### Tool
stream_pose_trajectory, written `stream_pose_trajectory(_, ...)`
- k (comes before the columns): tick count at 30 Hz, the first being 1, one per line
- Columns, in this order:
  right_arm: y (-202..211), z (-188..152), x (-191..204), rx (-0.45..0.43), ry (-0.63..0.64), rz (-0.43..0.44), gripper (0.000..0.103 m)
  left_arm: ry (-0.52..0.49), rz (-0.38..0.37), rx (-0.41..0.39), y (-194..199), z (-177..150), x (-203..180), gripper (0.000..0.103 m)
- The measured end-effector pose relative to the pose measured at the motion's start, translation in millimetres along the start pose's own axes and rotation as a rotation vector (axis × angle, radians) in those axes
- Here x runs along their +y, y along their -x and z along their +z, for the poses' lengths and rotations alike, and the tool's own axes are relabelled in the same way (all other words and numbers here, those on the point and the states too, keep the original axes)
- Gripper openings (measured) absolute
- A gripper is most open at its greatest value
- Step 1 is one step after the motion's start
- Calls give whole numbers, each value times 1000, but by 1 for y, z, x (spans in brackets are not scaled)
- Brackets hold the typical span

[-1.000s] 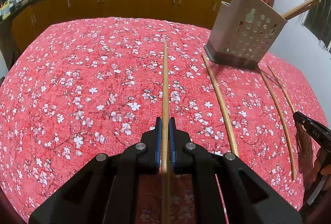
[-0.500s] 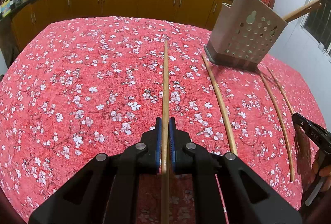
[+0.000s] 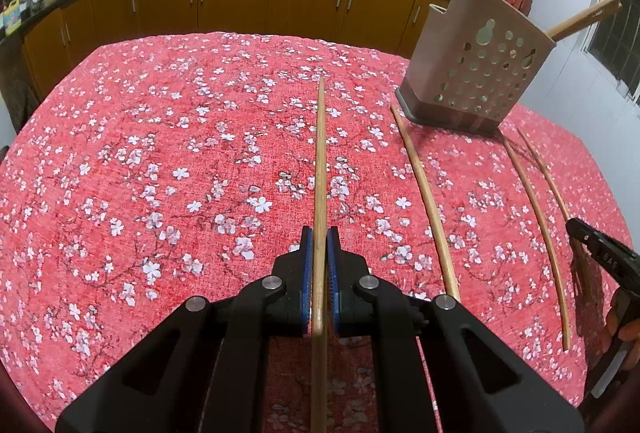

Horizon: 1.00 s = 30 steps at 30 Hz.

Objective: Organize utensils
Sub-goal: 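Hold the grasped chopsticks on the tablecloth with both tools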

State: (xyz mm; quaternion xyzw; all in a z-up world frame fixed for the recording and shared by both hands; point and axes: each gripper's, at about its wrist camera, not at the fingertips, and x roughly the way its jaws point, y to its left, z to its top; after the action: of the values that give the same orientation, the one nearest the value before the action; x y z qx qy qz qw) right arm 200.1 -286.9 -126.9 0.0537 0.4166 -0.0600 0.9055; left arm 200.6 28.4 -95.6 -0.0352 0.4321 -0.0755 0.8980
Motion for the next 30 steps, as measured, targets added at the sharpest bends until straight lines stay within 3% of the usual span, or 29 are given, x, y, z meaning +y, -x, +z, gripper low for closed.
stream_pose_trajectory(13,7,-7,-4,2,-12,10,10,-29,47,1,4,-6,-8,9)
stream_pose_trajectory(30,10,-9,-8,3,-35,33,9,-27,44,0,9,-9,-4,8)
